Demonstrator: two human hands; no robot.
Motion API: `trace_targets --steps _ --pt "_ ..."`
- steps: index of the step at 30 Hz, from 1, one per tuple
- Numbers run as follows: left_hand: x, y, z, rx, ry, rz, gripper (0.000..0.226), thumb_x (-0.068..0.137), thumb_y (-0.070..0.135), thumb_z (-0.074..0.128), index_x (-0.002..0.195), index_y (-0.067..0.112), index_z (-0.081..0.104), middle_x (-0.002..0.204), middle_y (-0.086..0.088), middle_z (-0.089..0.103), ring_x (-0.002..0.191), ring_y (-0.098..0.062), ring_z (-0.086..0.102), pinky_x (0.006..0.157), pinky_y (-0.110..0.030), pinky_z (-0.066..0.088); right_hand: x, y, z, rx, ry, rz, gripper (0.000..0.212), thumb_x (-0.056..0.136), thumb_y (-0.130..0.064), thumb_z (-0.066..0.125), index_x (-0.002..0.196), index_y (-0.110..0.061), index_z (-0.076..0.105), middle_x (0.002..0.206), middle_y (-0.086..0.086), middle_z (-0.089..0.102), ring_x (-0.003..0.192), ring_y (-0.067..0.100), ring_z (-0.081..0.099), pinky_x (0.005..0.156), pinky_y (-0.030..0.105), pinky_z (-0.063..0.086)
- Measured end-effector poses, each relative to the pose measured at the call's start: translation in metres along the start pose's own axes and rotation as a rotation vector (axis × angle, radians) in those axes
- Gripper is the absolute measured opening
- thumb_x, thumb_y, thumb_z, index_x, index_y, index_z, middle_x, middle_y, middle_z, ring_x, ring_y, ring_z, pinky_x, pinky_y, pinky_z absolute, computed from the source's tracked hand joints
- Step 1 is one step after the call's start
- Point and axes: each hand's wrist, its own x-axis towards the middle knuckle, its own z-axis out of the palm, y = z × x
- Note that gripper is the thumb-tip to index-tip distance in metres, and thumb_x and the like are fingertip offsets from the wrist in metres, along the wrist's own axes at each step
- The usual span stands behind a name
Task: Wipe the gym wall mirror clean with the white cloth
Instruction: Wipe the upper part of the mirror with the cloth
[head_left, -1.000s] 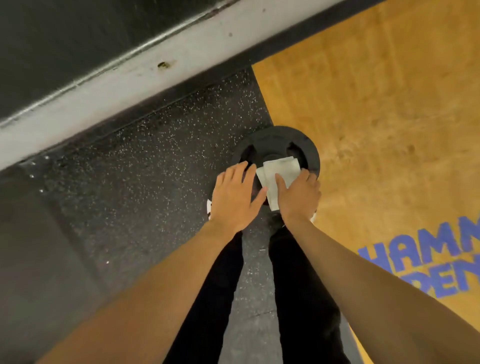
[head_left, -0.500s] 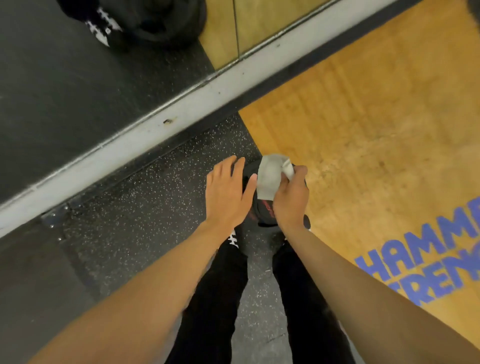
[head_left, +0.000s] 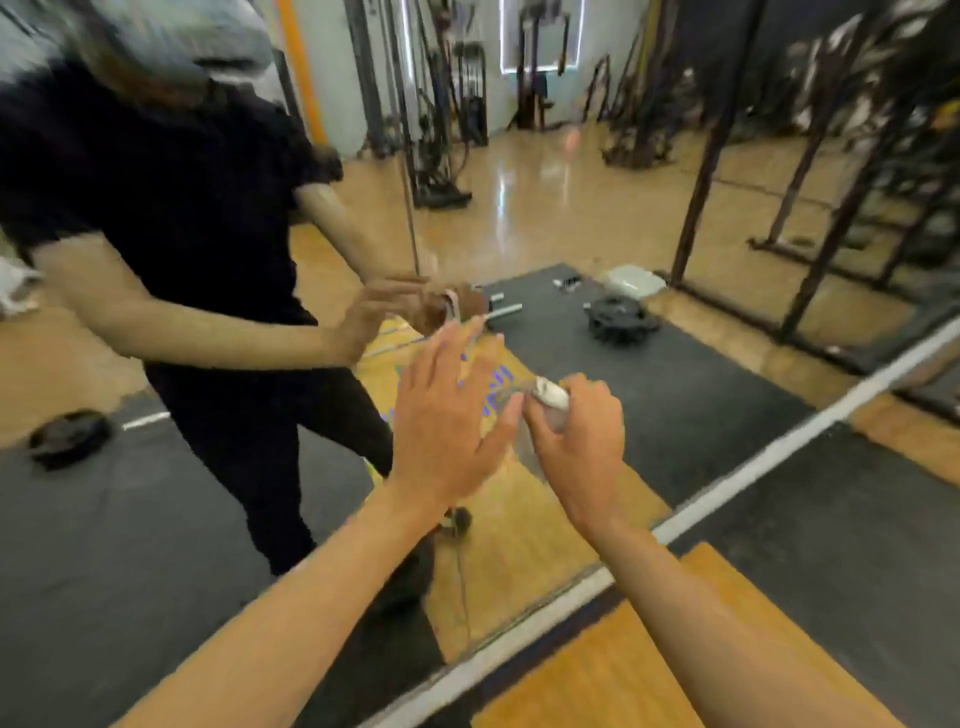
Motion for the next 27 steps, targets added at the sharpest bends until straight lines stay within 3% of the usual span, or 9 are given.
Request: trace_targets --steps 5,8,11,14,17,23,25,27 --pt "0.189 -0.006 -0.071 0.329 0.198 0.098 0.055 0.096 0.046 0.055 0.137 0.012 0.066 0.149 -0.019 0.055 0.140 -0.037 0.043 0.114 -0.052 0.033 0.188 -0.092 -0.025 0.143 0.193 -0.258 0.046 0.092 -0.056 0.057 0.082 -0.011 0.057 0.076 0.012 0.056 0.069 0.034 0.057 0.060 0.034 0.028" --pt "0.273 -0.006 -0.114 0.450 0.331 0.105 0.055 0.097 0.045 0.053 0.138 0.010 0.065 0.150 -0.020 0.053 0.140 -0.037 0.041 0.114 -0.051 0.031 0.290 -0.149 -0.054 0.307 0.284 -0.466 0.042 0.093 -0.053 0.057 0.085 -0.012 0.057 0.077 0.005 0.052 0.068 0.023 0.048 0.062 0.031 0.029" --pt "0.325 -0.007 -0.145 0.552 0.410 0.110 0.055 0.097 0.044 0.053 0.142 0.011 0.061 0.154 -0.020 0.048 0.144 -0.038 0.039 0.114 -0.055 0.033 0.358 -0.193 -0.072 0.406 0.312 -0.571 0.040 0.091 -0.051 0.058 0.094 -0.011 0.057 0.086 0.001 0.050 0.076 0.017 0.043 0.070 0.036 0.039" --pt "0.361 -0.005 -0.166 0.652 0.456 0.090 0.058 0.097 0.043 0.054 0.147 0.013 0.058 0.155 -0.019 0.047 0.145 -0.036 0.037 0.117 -0.049 0.028 0.415 -0.246 -0.091 0.513 0.397 -0.663 0.035 0.092 -0.044 0.062 0.098 -0.011 0.055 0.091 -0.003 0.044 0.080 0.014 0.038 0.074 0.031 0.033" --pt "0.371 -0.014 -0.177 0.724 0.427 0.043 0.063 0.098 0.045 0.052 0.152 0.013 0.054 0.157 -0.018 0.046 0.146 -0.036 0.036 0.119 -0.048 0.025 0.454 -0.293 -0.107 0.533 0.481 -0.719 0.034 0.094 -0.037 0.067 0.103 -0.006 0.057 0.094 0.003 0.049 0.082 0.016 0.040 0.075 0.033 0.037" --pt "0.370 -0.043 -0.182 0.881 0.294 0.076 0.071 0.104 0.050 0.038 0.168 0.022 0.023 0.176 -0.012 0.016 0.164 -0.029 0.010 0.132 -0.048 0.007 0.511 -0.356 -0.110 0.423 0.323 -0.912 0.039 0.098 -0.030 0.069 0.126 -0.008 0.054 0.122 0.015 0.055 0.101 0.022 0.051 0.089 0.029 0.039" --pt "0.369 -0.046 -0.182 0.922 0.275 0.068 0.073 0.105 0.052 0.036 0.169 0.023 0.018 0.177 -0.010 0.010 0.164 -0.027 0.005 0.132 -0.049 0.005 0.519 -0.365 -0.101 0.363 0.442 -0.977 0.042 0.093 -0.029 0.074 0.124 -0.011 0.051 0.119 0.018 0.056 0.102 0.029 0.053 0.088 0.034 0.042" --pt "0.369 -0.047 -0.181 0.942 0.281 0.071 0.075 0.105 0.054 0.036 0.170 0.023 0.016 0.178 -0.010 0.008 0.164 -0.027 0.004 0.132 -0.048 0.004 0.526 -0.365 -0.095 0.297 0.684 -1.007 0.045 0.088 -0.031 0.078 0.116 -0.017 0.047 0.112 0.019 0.059 0.101 0.028 0.046 0.085 0.033 0.037"
